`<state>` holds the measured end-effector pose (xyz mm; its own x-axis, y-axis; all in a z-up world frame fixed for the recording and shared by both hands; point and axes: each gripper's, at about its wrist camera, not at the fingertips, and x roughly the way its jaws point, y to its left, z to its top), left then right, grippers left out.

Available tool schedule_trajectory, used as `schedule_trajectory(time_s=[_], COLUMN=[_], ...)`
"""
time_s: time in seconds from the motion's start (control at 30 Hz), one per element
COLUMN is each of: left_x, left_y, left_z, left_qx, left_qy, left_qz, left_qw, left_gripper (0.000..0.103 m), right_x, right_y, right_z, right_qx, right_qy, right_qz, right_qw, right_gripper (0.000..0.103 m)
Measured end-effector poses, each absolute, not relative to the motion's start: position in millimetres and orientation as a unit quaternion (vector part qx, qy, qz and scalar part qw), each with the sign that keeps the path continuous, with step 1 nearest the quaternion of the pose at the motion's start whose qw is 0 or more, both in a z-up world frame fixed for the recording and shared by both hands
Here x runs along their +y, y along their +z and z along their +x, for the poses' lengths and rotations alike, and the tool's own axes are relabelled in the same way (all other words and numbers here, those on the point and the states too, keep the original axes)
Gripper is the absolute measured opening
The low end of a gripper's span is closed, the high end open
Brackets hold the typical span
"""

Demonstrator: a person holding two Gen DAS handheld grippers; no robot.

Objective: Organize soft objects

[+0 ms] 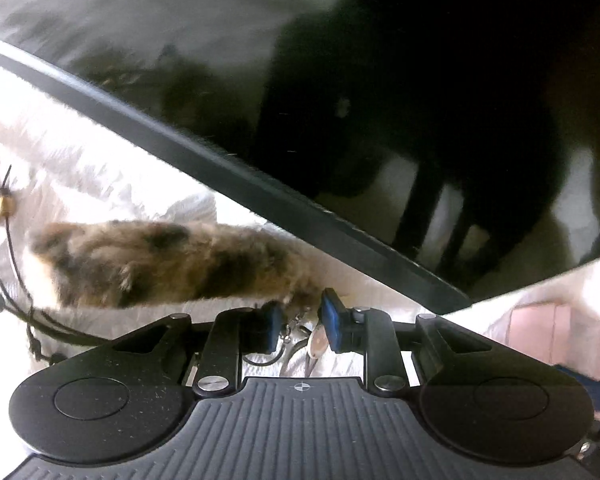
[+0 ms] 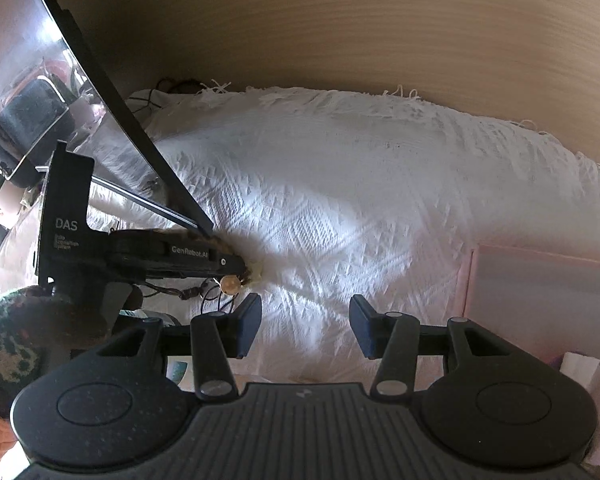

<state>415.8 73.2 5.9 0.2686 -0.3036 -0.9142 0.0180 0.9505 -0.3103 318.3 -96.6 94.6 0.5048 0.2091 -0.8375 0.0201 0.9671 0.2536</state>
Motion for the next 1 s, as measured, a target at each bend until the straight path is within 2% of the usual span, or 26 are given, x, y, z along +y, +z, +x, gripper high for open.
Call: schedule_trajectory(time_s=[0.1,0.3,0.43,0.77,0.9,1.0], left_x=[84,115,124,177,213,225], left_y=[6,0,15,77,80,85], left_z=[416,418,409,365,350,345], left_qx=[0.599,0.611,0.594,0.491,0.454,0.428], left_qy=[-0.112,-0.121,-0.155,-0.203,-0.206,-0.196], left_qz=[-0.131,-0.195,-0.178,-0.195,-0.234,-0.217], left_qw=[0.782,0.758,0.769,0.824,0.835,0.856], left_gripper=[0.023,0.013,0.009,0.008,0.008,0.008], right_x=[-94,-87,-78,-38,-16,0], right_y=[94,101,108,109,93,79], right_z=[320,317,322,348,362,373], right_qx=[0.494,0.493,0.501,0.546,0.567,0.578], right_qy=[0.055,0.059,0.067,0.065,0.044,0.015], right_qz=[0.111,0.095,0.079,0.097,0.112,0.123], right_qw=[0.861,0.863,0.859,0.830,0.815,0.806], right_gripper=[0.048,0.048,0.048,0.048,0.048,0.048])
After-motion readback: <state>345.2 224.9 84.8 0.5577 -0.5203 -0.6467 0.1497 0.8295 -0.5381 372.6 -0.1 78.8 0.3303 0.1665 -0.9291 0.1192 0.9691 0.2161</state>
